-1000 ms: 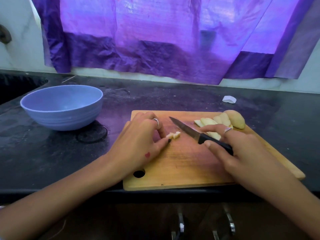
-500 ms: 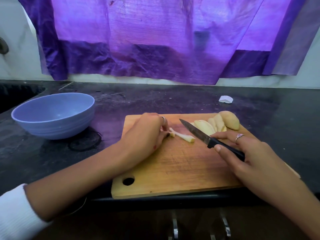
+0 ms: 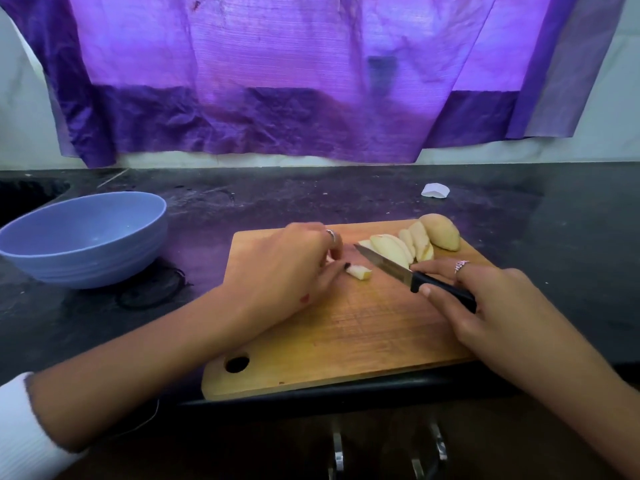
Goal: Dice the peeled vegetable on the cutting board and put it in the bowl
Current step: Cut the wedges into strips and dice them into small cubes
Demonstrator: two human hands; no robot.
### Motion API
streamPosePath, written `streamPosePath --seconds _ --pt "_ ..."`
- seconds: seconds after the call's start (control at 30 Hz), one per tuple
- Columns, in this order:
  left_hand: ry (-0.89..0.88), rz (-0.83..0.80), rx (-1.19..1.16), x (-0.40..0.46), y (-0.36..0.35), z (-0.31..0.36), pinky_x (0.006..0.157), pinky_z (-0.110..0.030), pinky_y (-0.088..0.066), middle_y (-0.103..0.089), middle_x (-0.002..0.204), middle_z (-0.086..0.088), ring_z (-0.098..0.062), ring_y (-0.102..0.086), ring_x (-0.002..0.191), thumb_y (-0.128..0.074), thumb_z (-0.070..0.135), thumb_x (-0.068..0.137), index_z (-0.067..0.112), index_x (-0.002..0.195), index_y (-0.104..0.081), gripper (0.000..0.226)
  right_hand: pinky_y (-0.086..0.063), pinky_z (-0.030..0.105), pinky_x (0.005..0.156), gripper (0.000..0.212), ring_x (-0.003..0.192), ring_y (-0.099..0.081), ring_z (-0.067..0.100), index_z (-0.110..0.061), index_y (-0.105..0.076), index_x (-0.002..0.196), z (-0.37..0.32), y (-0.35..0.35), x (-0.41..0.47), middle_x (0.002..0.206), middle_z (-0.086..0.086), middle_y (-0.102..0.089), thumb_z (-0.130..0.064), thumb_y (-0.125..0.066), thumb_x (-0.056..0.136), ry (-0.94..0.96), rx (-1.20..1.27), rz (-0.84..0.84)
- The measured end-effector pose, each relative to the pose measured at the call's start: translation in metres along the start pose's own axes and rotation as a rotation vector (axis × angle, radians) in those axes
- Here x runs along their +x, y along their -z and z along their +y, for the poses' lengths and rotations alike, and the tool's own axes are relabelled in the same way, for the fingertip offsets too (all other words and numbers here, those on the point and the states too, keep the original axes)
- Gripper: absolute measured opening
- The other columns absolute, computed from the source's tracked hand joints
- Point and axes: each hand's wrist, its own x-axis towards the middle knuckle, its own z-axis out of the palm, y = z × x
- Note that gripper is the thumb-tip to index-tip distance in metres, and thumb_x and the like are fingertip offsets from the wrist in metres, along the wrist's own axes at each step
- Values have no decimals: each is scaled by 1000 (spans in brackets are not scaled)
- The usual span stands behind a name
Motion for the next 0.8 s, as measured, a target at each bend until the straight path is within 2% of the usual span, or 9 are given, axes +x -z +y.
streamPosePath --seconds 0.07,0.13,0.23,0.33,0.4,0.5,0.6,0.7,0.8 --pt "-10 -39 -82 -4 -1 10 57 -19 -38 -50 73 19 2 -48 67 -57 44 89 30 93 -64 16 -50 25 65 34 72 -56 3 -43 -55 125 -1 2 3 89 -16 -63 -43 -48 92 27 -46 -31" --pt "0 -75 -153 -6 -2 14 65 -21 -44 -56 78 18 2 -51 71 -58 43 88 32 99 -65 16 -44 20 58 32 69 -52 1 -45 -54 124 -3 5 2 79 -18 -58 -44 -47 92 51 -64 -91" --pt "-14 -47 -159 -11 -1 13 75 -21 -41 -60 79 15 -3 -56 78 -57 41 90 31 104 -67 20 -42 18 56 32 66 -54 0 -50 -55 119 -1 11 -7 70 -22 -57 -50 -46 89 83 -40 -132" --pt "-52 -10 -169 -22 -1 9 74 -7 -35 -53 67 19 5 -53 76 -59 36 90 24 102 -71 21 -43 16 58 32 74 -54 -6 -55 -56 111 0 14 -19 73 -33 -57 -56 -43 82 76 22 -173" --pt "-102 20 -195 -29 2 5 72 1 -33 -40 59 27 16 -47 72 -63 30 86 24 99 -73 18 -46 23 59 38 72 -55 -1 -50 -58 107 2 14 -26 73 -25 -60 -61 -38 77 50 28 -181" --pt "-133 9 -203 -35 4 0 66 -13 -40 -46 64 22 -1 -51 70 -62 29 81 21 97 -74 21 -47 30 55 39 64 -55 7 -34 -64 94 5 16 -28 64 -12 -58 -60 -39 77 3 -16 -123" --pt "-92 0 -206 -35 6 2 68 -23 -43 -55 69 17 -8 -52 72 -59 35 85 22 97 -73 22 -50 37 57 42 60 -57 12 -27 -66 95 6 19 -25 66 -5 -61 -58 -42 78 -35 -21 -73" --pt "-18 -9 -179 -28 4 8 73 -19 -43 -63 80 14 -5 -55 77 -58 42 89 29 110 -68 27 -49 38 54 40 55 -56 15 -27 -67 95 5 19 -23 62 0 -60 -55 -44 79 -56 8 -41" --pt "9 -24 -126 -18 -1 15 69 -16 -35 -50 78 21 -4 -53 77 -54 49 89 29 104 -69 30 -51 40 59 38 59 -59 15 -27 -69 95 2 16 -23 66 0 -64 -53 -46 80 -58 34 -32"
